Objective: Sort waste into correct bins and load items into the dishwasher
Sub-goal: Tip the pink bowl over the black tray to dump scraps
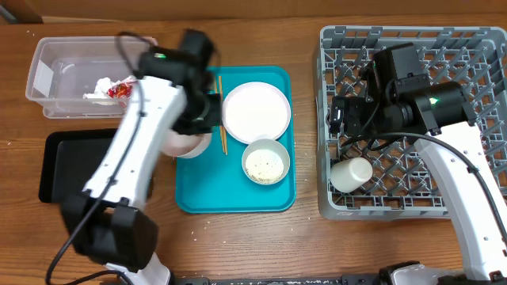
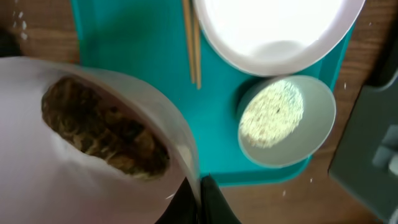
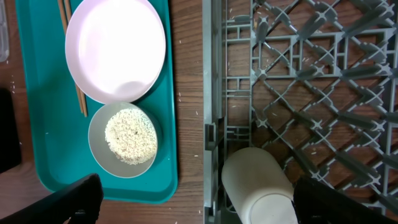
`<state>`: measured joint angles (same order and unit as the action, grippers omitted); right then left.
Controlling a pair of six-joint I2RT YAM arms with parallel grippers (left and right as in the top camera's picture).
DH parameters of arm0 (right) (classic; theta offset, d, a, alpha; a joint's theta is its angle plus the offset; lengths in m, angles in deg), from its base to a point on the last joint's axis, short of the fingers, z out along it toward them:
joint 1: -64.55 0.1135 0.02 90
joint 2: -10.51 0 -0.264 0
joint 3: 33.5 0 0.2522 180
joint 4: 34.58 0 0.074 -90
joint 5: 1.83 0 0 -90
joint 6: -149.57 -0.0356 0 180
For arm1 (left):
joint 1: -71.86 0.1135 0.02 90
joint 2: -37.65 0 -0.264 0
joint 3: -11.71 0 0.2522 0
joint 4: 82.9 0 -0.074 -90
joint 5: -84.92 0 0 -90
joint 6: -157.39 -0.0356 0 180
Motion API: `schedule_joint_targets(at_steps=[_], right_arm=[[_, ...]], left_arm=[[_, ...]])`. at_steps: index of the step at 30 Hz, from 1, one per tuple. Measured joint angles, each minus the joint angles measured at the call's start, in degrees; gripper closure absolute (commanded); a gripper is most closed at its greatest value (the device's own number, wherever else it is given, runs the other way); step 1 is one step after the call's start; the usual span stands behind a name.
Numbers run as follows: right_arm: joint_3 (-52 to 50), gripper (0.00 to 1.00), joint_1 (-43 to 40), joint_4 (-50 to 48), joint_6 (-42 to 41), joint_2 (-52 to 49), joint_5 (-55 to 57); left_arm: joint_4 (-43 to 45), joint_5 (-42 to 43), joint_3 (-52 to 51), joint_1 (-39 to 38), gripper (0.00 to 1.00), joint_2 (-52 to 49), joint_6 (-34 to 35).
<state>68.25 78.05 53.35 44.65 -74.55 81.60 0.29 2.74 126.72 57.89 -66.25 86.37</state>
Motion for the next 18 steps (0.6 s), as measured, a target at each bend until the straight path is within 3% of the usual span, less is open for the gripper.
schedule_joint_targets(at_steps=[8, 12, 18], right_arm=[[0.0, 0.0, 0.0, 0.0, 0.8, 0.0, 0.0], [0.0, 0.0, 0.0, 0.0, 1.0, 0.0, 0.0], [0.0, 0.0, 0.0, 0.1, 1.0, 0.0, 0.0]], left_arm=[[-0.9, 18.6, -2.3, 19.2, 0.96, 0.7, -16.4], [4.7, 31.9, -10.1, 27.8, 0.96, 1.2, -25.3], [10.3, 49.4, -22.1, 41.3, 0.96, 1.1, -33.5]])
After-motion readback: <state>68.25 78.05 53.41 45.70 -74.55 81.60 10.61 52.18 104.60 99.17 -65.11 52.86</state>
